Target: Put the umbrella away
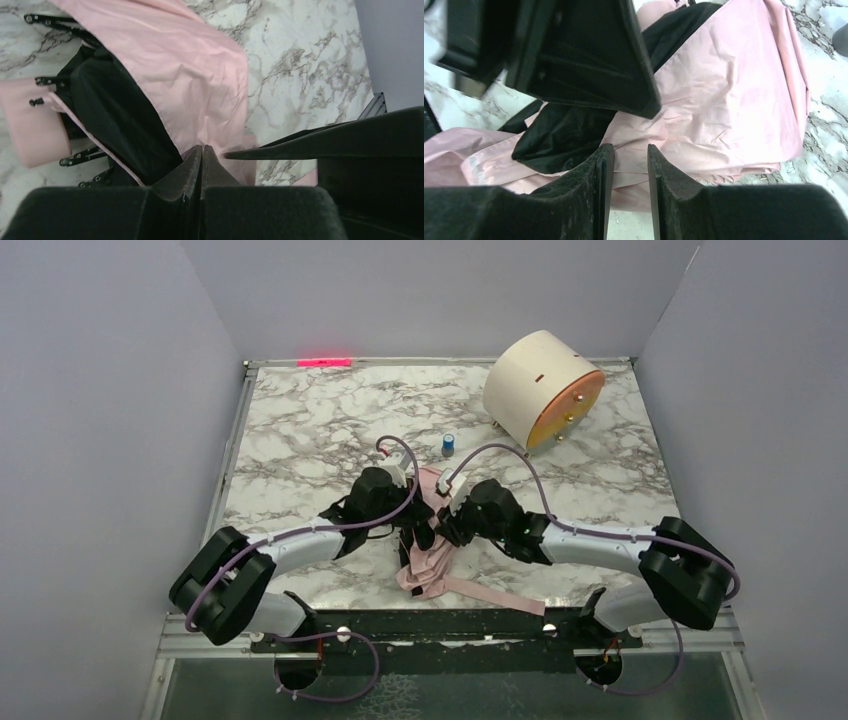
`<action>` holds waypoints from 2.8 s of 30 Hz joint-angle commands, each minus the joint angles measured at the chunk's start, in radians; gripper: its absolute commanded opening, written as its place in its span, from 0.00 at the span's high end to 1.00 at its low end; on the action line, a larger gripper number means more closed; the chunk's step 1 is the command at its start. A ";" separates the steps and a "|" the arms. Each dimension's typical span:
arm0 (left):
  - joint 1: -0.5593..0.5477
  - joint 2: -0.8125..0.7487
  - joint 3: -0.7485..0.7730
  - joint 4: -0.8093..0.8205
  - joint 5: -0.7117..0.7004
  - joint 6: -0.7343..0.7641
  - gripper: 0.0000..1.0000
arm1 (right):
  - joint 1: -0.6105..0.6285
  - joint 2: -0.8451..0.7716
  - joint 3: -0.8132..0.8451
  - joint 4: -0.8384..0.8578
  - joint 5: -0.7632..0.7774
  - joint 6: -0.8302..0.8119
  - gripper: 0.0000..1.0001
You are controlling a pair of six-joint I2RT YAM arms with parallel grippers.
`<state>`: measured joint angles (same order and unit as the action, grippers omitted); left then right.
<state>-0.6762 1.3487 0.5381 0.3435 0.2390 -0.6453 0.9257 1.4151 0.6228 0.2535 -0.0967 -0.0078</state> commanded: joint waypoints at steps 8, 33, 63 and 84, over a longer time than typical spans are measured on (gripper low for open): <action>0.000 0.057 -0.116 0.060 0.015 0.024 1.00 | -0.038 -0.137 0.108 -0.127 0.055 0.044 0.47; -0.013 0.198 -0.258 0.179 -0.008 0.001 1.00 | -0.417 0.296 0.525 -0.419 -0.248 0.291 0.24; -0.043 0.210 -0.243 0.184 -0.011 0.001 1.00 | -0.425 0.259 0.398 -0.053 -0.459 0.146 0.75; -0.043 0.216 -0.251 0.184 0.003 0.006 1.00 | -0.426 0.275 0.457 -0.300 -0.377 0.152 0.26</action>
<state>-0.7025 1.5177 0.3187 0.6842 0.2413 -0.6651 0.5037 1.6604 1.1091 0.0334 -0.3775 0.1589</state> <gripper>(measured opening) 0.002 0.673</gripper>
